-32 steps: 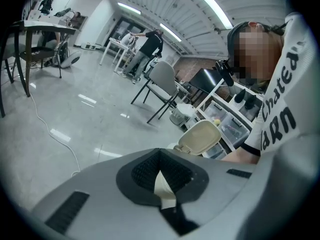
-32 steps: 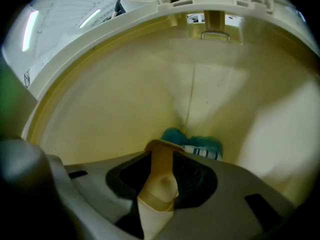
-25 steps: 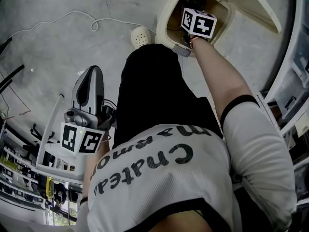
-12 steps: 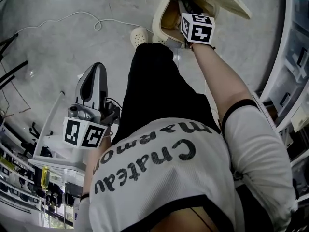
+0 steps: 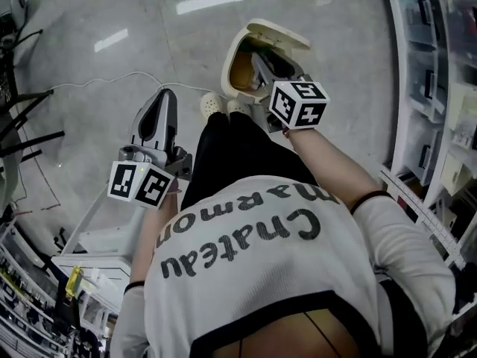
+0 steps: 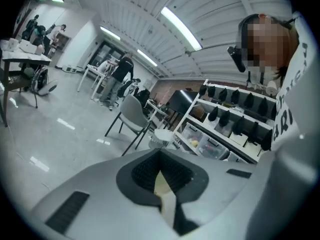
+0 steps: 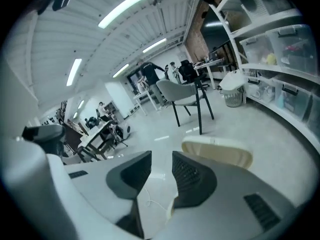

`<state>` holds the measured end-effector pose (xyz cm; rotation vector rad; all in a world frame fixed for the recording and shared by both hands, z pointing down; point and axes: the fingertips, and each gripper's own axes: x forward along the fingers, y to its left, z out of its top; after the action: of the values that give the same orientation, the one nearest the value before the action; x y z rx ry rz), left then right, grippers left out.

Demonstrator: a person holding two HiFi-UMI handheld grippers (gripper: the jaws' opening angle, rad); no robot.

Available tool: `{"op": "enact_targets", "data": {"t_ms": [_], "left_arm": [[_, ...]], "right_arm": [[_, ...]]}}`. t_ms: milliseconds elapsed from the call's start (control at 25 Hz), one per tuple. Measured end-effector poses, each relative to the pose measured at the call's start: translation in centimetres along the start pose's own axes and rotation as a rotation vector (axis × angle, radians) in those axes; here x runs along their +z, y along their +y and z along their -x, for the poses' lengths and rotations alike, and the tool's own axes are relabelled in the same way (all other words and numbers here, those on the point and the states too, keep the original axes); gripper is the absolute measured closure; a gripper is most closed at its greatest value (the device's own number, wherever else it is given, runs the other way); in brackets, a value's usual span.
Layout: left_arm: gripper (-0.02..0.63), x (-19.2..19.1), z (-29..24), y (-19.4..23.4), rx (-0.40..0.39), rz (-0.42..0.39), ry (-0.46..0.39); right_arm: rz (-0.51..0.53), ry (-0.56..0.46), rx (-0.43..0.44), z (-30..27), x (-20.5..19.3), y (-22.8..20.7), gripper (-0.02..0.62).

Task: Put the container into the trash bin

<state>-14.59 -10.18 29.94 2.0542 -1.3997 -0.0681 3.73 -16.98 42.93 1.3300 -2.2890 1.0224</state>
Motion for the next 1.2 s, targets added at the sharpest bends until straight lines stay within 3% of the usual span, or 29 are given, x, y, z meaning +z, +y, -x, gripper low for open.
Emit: {"op": "enact_targets", "data": {"t_ms": [120,320,560,1000,1200], "left_arm": [[0.583,3.6,-0.9,-3.4,-0.053,-0.036,-0.062],[0.583,9.4,-1.6,-8.0,-0.131,-0.11,-0.166],[0.583,15.0,-0.7,-11.9,-0.155,-0.169,-0.259],[0.583,18.8,-0.6,-15.0,-0.182,-0.231,-0.346],[0.583,18.7,-0.6,-15.0,-0.183,-0.238,-0.349]], "right_arm": [[-0.011,-0.089,0.021,3.5,5.1,1.6,0.463],[0.084,-0.237,0.054,7.9,14.1,4.3,0.485],[0.09,-0.332,0.066,13.4,20.4,5.9,0.526],[0.228,-0.443,0.084,17.2,25.1,7.8,0.534],[0.209,-0.434,0.087,16.7,24.9,7.5,0.537]]}}
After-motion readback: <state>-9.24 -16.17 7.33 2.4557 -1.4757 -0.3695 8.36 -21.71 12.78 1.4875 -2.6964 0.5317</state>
